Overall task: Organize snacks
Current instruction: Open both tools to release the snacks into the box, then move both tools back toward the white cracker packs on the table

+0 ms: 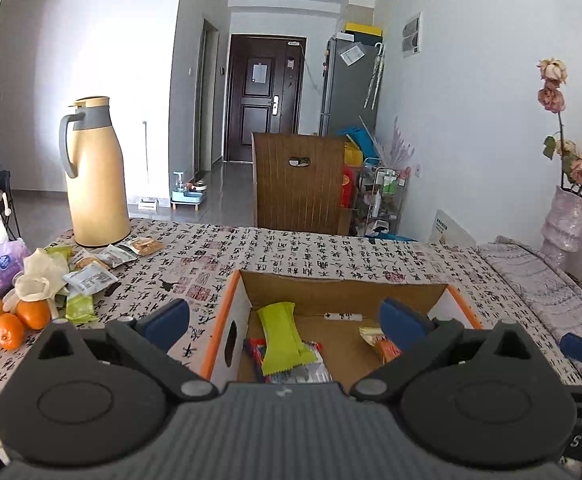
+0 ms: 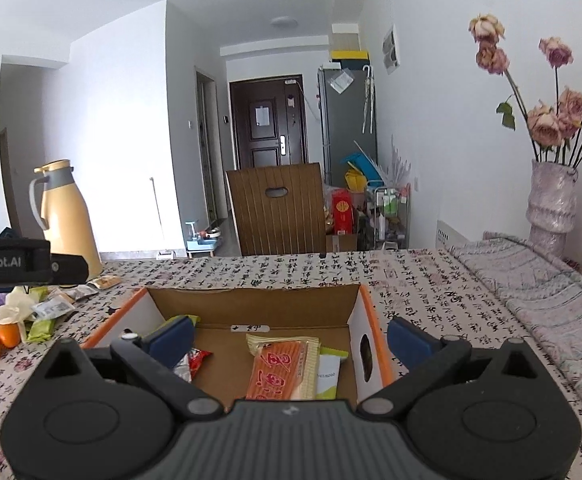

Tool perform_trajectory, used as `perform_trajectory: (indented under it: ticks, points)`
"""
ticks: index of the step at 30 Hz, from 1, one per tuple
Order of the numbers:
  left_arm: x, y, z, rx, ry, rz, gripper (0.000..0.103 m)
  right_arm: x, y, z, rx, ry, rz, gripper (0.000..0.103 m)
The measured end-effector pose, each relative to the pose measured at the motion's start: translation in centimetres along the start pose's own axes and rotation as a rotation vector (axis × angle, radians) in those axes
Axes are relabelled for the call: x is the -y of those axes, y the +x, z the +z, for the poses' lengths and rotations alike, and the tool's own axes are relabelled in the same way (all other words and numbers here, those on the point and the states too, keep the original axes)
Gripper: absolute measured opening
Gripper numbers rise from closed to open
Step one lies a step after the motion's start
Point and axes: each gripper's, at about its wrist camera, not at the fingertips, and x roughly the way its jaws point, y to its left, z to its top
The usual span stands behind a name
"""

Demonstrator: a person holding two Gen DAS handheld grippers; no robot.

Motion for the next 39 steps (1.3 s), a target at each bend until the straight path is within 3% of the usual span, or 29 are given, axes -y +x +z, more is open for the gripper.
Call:
perform_trajectory:
  ticks: [17, 30, 39]
  points:
    - [-2.2, -5.9, -6.5, -0.043, 0.002, 0.030, 0.103, 1.5, -7.8, -4.6, -0.009, 0.005, 0.003, 0.103]
    - [-3.3, -8.7, -12.8, -0.074, 0.053, 0.003, 0.103, 2.6, -11.1, -10.3, -0.082, -0.015, 0.005, 0.103]
    - [-4.6, -9.7, -16.2, -0.121, 0.016, -0.010, 0.103, 2.6, -12.4, -13.6, -0.143, -0.035, -0.012, 0.103]
